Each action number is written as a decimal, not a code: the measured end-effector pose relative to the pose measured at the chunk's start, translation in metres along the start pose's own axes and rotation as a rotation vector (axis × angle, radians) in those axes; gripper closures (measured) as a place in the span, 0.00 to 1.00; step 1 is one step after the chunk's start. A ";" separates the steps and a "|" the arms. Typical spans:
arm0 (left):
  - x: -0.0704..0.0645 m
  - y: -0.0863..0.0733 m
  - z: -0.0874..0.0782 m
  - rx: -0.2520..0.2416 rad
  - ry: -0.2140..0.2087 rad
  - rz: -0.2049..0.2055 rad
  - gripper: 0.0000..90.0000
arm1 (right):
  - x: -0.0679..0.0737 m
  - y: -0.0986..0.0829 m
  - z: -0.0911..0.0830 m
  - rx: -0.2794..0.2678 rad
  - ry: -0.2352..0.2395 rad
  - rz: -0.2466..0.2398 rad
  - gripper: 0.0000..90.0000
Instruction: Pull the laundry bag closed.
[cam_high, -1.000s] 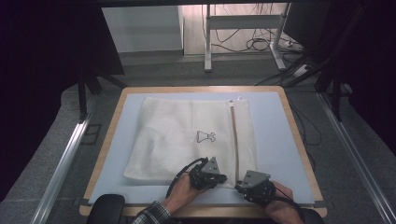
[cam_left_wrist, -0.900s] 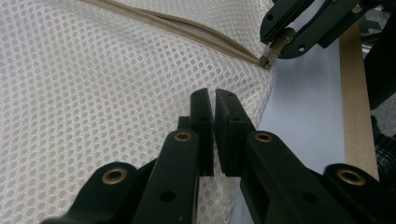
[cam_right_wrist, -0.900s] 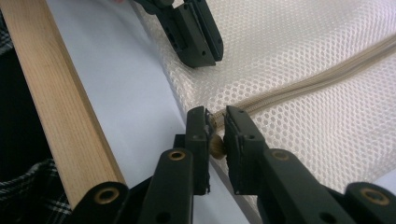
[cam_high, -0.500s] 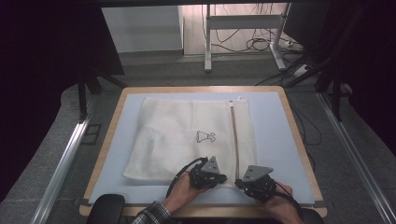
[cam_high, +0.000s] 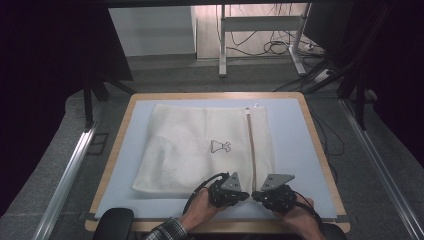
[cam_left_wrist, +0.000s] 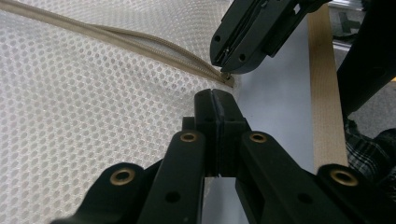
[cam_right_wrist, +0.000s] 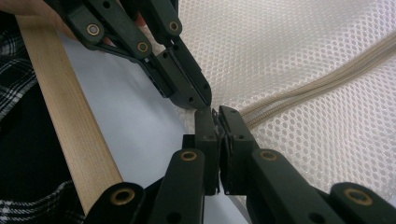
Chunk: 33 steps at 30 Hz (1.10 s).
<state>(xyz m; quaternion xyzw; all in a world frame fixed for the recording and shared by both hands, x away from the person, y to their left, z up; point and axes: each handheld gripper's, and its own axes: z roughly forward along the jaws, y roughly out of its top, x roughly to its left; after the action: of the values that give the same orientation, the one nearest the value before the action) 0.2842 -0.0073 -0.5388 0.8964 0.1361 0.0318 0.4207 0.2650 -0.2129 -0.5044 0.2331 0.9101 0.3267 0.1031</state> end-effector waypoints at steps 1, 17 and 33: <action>0.000 0.000 0.000 0.003 0.002 0.006 1.00 | 0.000 0.000 0.000 -0.001 0.002 0.001 0.96; -0.005 0.001 0.001 0.019 0.036 0.056 1.00 | -0.009 0.012 0.006 0.014 -0.027 0.044 0.97; -0.003 0.002 0.002 0.022 0.023 0.070 1.00 | -0.009 0.021 0.007 -0.003 -0.052 0.030 0.97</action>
<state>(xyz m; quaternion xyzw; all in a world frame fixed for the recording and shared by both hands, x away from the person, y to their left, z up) 0.2821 -0.0107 -0.5384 0.9048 0.1099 0.0556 0.4077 0.2830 -0.1996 -0.4959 0.2546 0.9031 0.3236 0.1221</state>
